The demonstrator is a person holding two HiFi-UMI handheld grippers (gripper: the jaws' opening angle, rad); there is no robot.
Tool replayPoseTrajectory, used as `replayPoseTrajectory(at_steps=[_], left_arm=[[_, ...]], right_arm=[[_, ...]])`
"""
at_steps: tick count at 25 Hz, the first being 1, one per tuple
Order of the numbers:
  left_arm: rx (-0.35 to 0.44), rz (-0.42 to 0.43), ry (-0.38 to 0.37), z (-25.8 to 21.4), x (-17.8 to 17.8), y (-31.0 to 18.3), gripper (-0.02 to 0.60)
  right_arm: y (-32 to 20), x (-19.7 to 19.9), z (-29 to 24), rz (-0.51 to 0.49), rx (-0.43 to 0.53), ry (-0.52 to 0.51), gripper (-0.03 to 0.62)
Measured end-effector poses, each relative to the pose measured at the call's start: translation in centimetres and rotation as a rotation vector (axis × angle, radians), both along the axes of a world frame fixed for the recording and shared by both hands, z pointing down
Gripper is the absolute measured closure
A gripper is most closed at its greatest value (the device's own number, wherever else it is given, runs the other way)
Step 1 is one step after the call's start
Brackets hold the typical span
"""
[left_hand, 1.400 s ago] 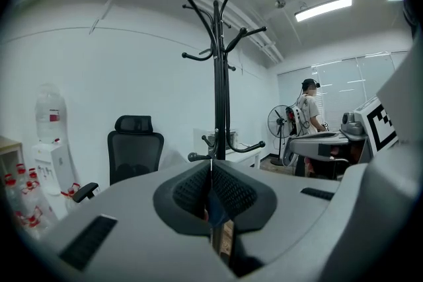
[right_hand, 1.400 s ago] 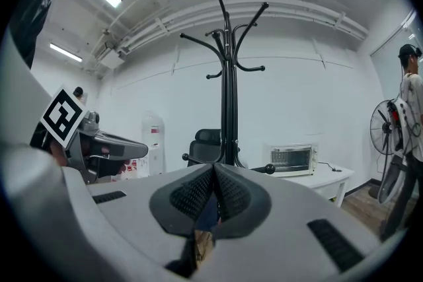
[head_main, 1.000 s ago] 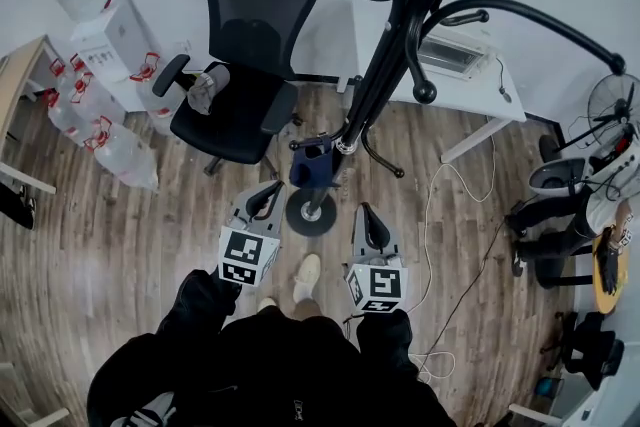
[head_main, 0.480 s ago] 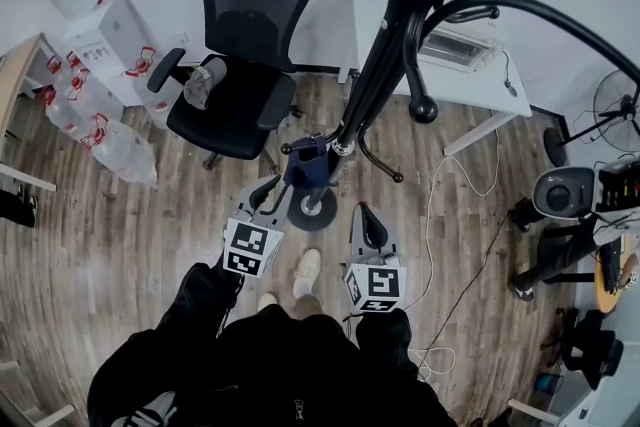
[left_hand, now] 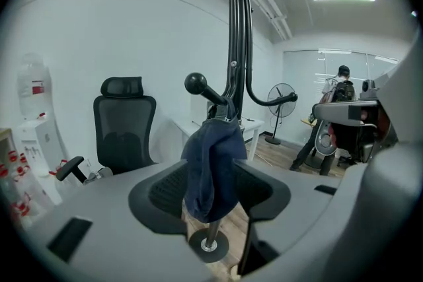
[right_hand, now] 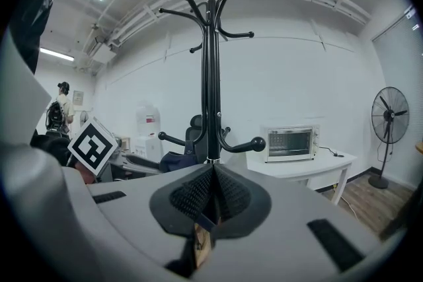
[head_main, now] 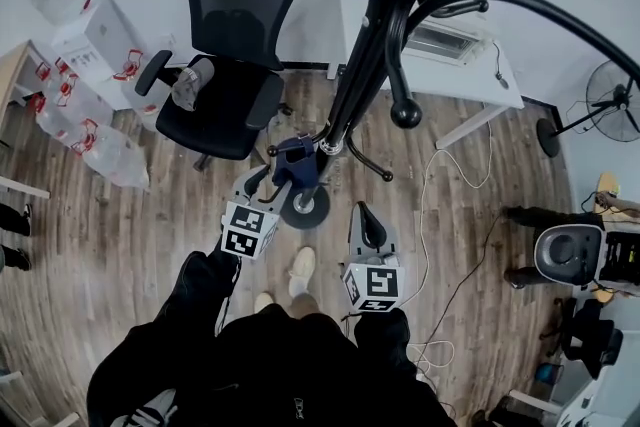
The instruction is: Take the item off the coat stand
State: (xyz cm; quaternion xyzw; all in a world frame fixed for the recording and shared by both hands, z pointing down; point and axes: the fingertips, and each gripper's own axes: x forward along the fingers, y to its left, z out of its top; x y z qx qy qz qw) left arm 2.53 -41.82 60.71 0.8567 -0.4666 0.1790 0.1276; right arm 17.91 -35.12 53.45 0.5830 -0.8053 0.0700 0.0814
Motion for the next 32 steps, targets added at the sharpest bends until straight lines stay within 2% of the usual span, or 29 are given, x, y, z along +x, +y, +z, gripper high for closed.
replayPoseTrajectory(at_steps=[6,10,12,23,32], left_arm=[[-0.006,-0.009,-0.019,0.7,0.4,-0.7,0.391],[0.006,-0.050,-0.045,0.8,-0.1,-1.1,0.512],[0.009,-0.055,-0.048,0.6,-0.1,-1.3,0.539],[0.023,-0.048,-0.001,-0.9,0.0,-0.7,0.551],[0.069,-0.063,0.042,-3.7,-0.6,0.2,0.551]], right_arm=[[0.0,0.6,0.1,0.015,-0.002,0.001,0.577],[0.1,0.7,0.1,0.016,-0.003,0.003,0.577],[0.1,0.7,0.2,0.015,-0.003,0.004,0.577],[0.7,0.9,-0.4,0.022,0.007,0.005,0.577],[1.3,0.7,-1.0,0.021,0.019,0.006,0.577]])
